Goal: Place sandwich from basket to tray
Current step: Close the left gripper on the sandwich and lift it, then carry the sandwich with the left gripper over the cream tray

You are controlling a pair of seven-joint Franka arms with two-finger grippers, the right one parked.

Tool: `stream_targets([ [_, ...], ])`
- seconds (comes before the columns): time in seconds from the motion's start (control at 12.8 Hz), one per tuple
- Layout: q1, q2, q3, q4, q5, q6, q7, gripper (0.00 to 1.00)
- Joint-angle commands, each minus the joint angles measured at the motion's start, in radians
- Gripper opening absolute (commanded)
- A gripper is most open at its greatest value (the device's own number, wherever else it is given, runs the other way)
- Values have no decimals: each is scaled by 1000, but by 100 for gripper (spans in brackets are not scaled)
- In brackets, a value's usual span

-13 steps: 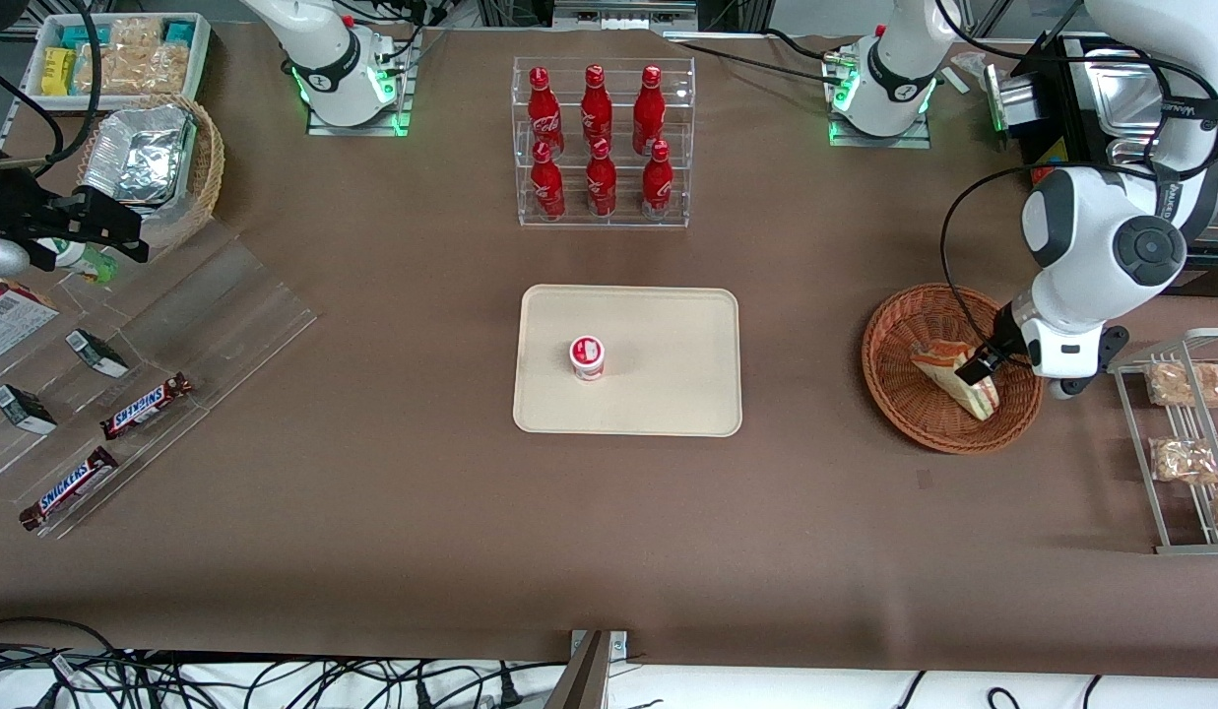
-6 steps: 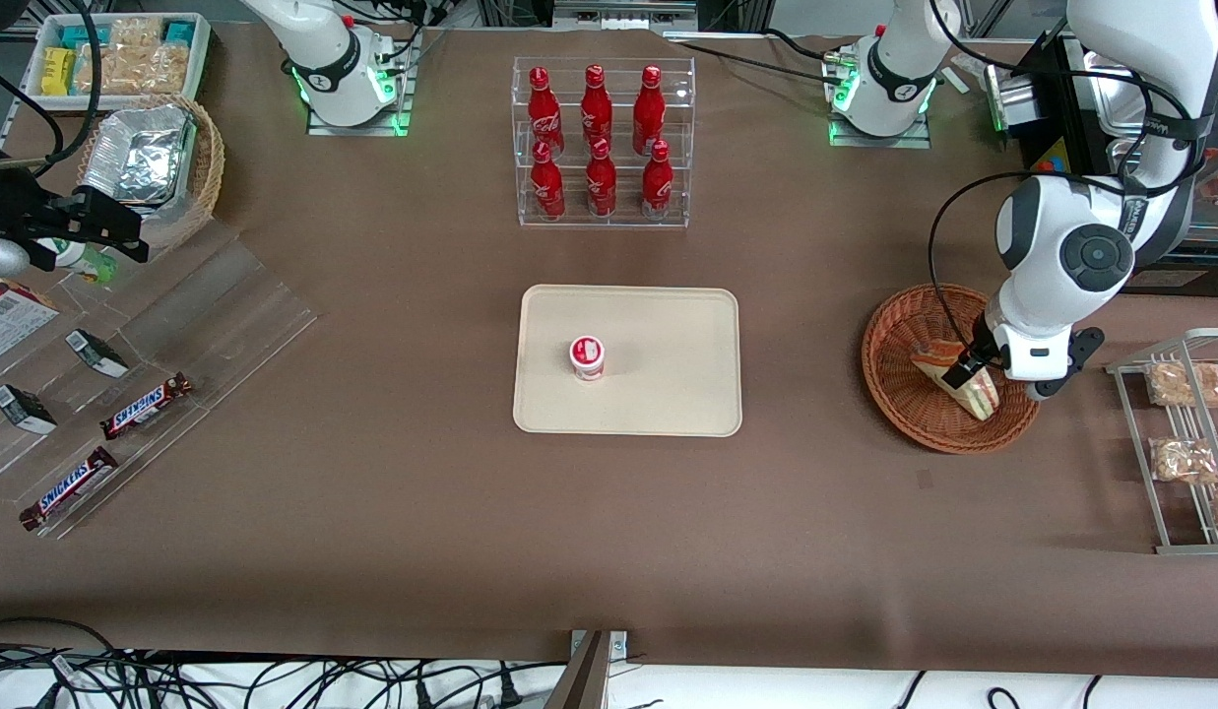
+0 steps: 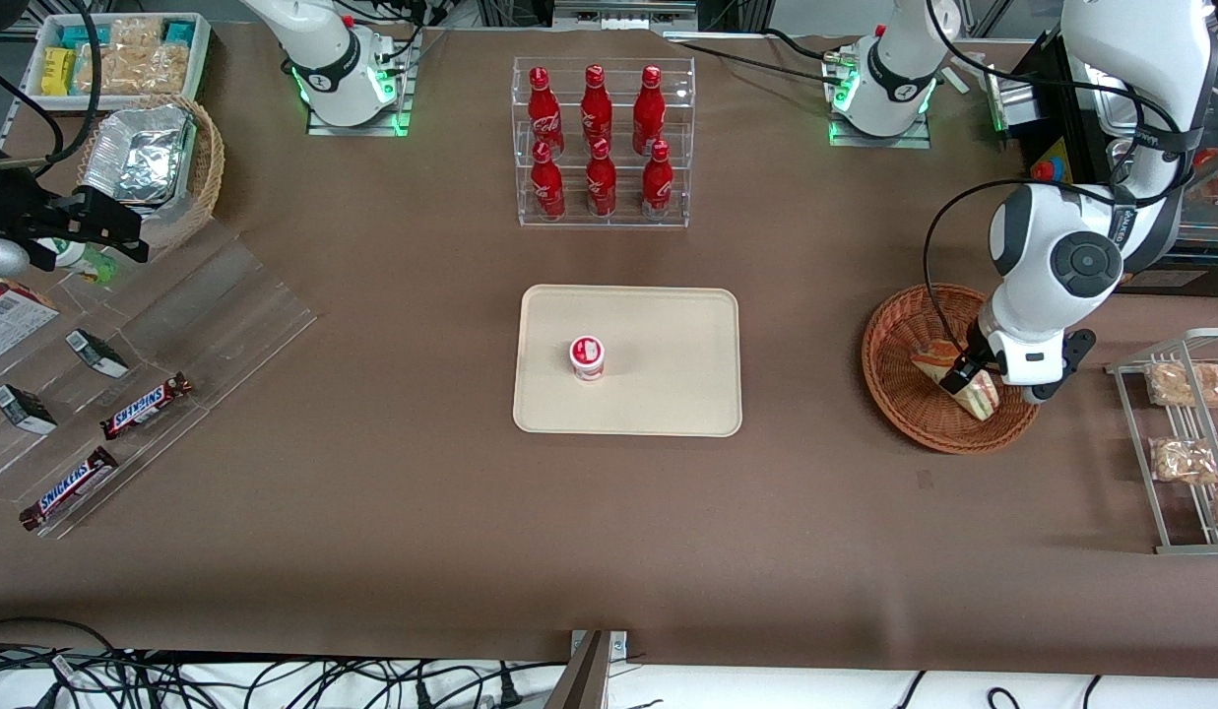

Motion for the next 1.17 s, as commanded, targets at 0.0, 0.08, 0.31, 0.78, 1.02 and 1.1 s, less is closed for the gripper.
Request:
stream_targets([
  [0.0, -2, -3, -3, -4, 33, -2, -30, 48],
  [0.08, -2, -3, -3, -7, 33, -2, -30, 42],
  [0.31, -2, -14, -15, -1, 33, -49, -23, 37],
  [0.78, 3, -55, -132, 345, 16, -616, 129, 36],
  [1.02, 3, -75, -187, 469, -74, -753, 212, 34],
  [1.1, 3, -81, -217, 502, -102, -770, 217, 34],
])
